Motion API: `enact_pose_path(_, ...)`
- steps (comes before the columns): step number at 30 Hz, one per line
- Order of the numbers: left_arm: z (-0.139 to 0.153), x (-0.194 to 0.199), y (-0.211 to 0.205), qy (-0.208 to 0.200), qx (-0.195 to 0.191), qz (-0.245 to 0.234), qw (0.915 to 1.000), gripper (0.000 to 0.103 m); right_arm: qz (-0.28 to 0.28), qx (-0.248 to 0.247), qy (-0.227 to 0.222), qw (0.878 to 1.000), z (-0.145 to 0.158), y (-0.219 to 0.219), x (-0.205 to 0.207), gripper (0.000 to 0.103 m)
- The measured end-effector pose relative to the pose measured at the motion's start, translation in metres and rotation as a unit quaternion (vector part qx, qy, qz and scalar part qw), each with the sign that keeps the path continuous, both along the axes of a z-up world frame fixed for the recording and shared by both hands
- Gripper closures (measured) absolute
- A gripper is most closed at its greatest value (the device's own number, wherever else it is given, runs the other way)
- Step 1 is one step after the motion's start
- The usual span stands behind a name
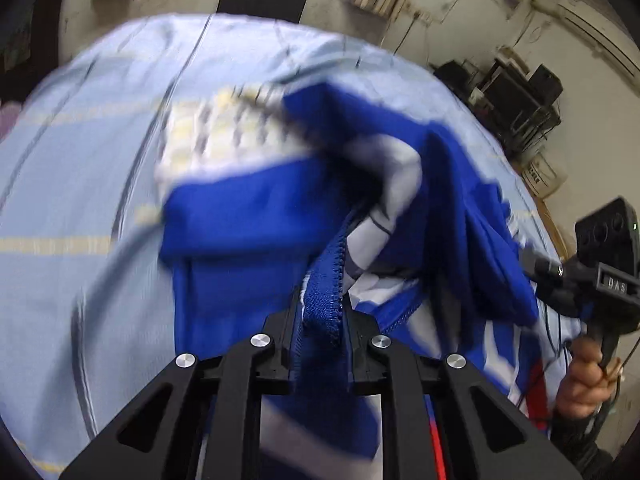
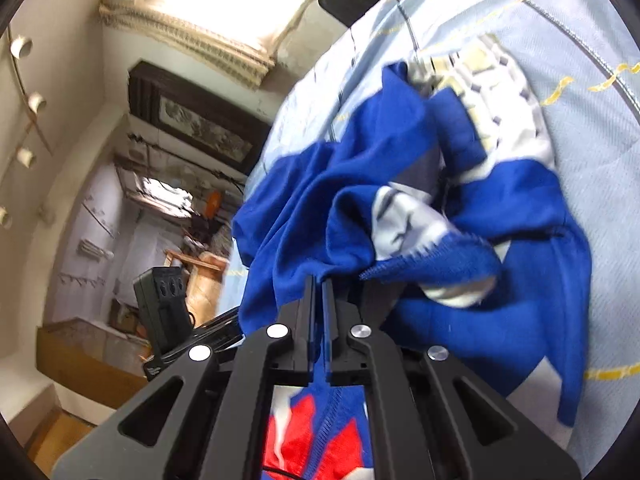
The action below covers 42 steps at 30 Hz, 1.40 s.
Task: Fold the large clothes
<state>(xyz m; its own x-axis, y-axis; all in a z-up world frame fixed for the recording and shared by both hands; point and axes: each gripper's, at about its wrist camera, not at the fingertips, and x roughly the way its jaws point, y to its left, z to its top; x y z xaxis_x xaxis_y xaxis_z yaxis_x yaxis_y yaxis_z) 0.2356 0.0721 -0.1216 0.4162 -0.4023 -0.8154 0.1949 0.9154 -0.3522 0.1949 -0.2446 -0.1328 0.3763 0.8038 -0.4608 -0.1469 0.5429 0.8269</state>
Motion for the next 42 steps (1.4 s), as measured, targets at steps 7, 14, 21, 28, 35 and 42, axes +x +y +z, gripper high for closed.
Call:
enact_pose_path(7,0.019,-0.034,0.013,-0.03,-0.015,0.007,0.9994,0.048,0.007,-0.065,-0.007,0.998,0.002,-0.002,-0.022,0.098)
enact_pose_path(14,0.076,-0.028,-0.022,-0.117,-0.002,-0.01,0.9931,0.048,-0.009,-0.102,-0.094,0.99,0.052,0.011,-0.025,0.098)
enact_pose_path(21,0.054,0.015,-0.086,-0.132,0.073,-0.03,0.9881,0.046,-0.022,-0.18,-0.103,0.978,0.036,0.041,0.018,0.098)
enact_pose_path(28,0.005,0.033,-0.055,-0.081,0.069,-0.031,0.9938,0.046,-0.012,-0.132,0.011,0.991,-0.028,0.022,0.042,0.103)
enact_pose_path(35,-0.003,0.024,-0.072,-0.115,0.129,-0.045,0.984,0.045,-0.013,-0.136,0.011,0.991,-0.028,0.023,0.04,0.103)
enact_pose_path(42,0.023,0.004,-0.051,-0.113,0.076,-0.009,0.9906,0.045,-0.075,-0.141,-0.07,0.985,0.014,0.003,-0.006,0.042)
